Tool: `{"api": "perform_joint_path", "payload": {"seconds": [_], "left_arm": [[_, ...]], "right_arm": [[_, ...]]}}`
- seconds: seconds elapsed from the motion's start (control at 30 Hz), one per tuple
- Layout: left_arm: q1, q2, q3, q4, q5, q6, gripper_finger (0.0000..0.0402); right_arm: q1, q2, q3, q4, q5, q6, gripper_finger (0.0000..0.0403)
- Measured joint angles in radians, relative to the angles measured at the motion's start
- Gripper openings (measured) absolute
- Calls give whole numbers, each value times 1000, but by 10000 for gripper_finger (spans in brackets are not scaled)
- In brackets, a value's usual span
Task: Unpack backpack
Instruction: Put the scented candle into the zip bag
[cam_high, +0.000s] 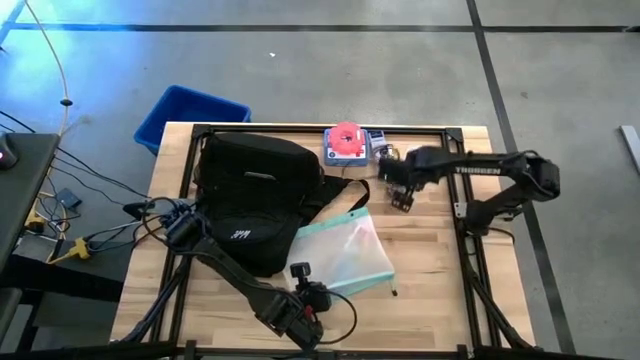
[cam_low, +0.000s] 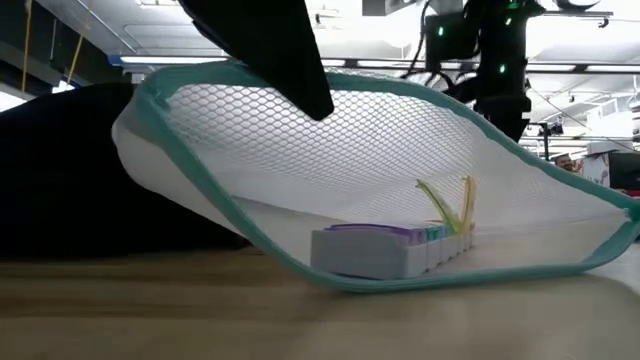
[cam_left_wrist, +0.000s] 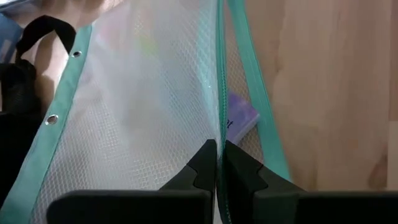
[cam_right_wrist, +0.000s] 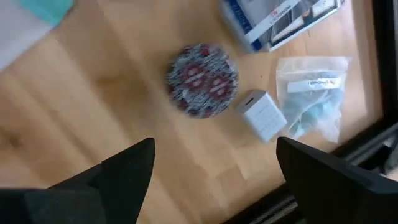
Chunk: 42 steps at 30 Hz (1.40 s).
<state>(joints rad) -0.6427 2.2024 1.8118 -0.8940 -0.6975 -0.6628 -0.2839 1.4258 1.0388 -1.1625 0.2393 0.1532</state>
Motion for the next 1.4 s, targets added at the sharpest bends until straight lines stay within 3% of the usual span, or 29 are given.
{"api": "perform_joint_path", "payload": {"seconds": [0.23, 0.53, 0.77, 1.03, 1.4], "left_arm": [[10, 1, 0, 1, 2, 5, 0], [19, 1, 0, 2, 17, 12, 0], [21, 1, 0, 18, 20, 39, 0], [18, 1, 0, 25, 24, 59, 0], [-9, 1, 0, 27, 11, 55, 0]], "right_arm": [[-150, 8, -6, 33, -104, -143, 320], [-160, 8, -6, 135, -165, -199, 359], [-159, 57, -6, 188, -165, -196, 389], [-163, 216, -7, 160, -80, -137, 390], [-159, 282, -7, 202, -94, -79, 384]]}}
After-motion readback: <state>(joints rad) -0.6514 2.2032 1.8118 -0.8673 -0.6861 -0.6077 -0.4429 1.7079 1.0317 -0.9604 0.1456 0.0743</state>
